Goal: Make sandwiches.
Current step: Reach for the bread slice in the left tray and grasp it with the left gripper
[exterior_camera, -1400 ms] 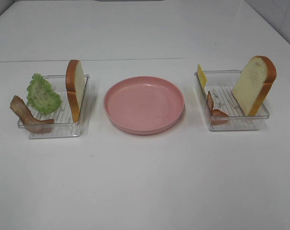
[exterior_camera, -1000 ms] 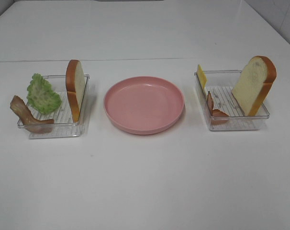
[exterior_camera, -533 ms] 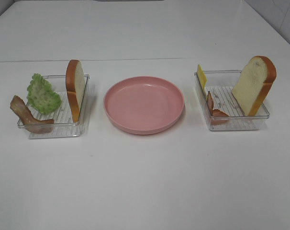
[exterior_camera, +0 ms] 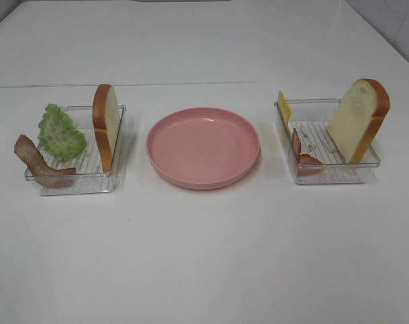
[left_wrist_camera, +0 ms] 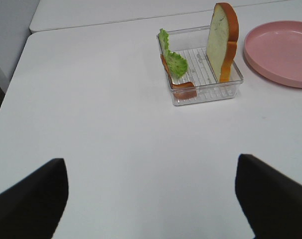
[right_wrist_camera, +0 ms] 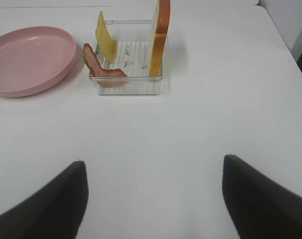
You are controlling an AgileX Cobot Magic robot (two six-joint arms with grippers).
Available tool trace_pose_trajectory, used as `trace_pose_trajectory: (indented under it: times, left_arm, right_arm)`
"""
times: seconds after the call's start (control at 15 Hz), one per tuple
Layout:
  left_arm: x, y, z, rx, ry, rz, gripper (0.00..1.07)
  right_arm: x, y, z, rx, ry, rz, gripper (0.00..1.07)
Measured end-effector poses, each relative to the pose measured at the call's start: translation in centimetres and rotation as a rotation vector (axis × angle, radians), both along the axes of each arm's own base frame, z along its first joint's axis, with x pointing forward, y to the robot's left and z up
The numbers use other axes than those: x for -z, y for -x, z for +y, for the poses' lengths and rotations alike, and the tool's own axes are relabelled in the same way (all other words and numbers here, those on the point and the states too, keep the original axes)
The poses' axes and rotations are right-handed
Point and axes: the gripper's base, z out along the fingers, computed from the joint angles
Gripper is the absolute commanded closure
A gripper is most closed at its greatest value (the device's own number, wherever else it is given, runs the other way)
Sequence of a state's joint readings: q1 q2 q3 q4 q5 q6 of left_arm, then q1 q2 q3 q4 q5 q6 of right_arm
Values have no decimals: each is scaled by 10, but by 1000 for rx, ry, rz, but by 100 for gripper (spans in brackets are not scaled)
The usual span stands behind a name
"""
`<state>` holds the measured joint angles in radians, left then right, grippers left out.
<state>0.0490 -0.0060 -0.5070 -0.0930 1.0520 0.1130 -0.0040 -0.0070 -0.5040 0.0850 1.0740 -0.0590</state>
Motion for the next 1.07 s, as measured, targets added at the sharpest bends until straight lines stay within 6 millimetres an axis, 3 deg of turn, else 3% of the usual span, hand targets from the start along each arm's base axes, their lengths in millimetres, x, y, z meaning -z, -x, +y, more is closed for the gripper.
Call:
trace_pose_trajectory:
  times: [0.67, 0.8, 1.0, 1.07]
  left_arm:
    - [-1, 0, 0, 0, 2, -9, 21]
    - [-20, 1, 0, -1, 7, -106, 21]
    - [-42, -13, -2, 9, 54, -147, 21]
    - [-50, -26, -3, 14, 77, -121, 21]
  right_arm:
    - [0, 0, 0, 0, 0, 0, 36]
    - [0, 0, 0, 0, 0, 0, 36]
    - [0, 0, 0, 0, 0, 0, 36]
    - [0, 0, 0, 0, 0, 0, 36]
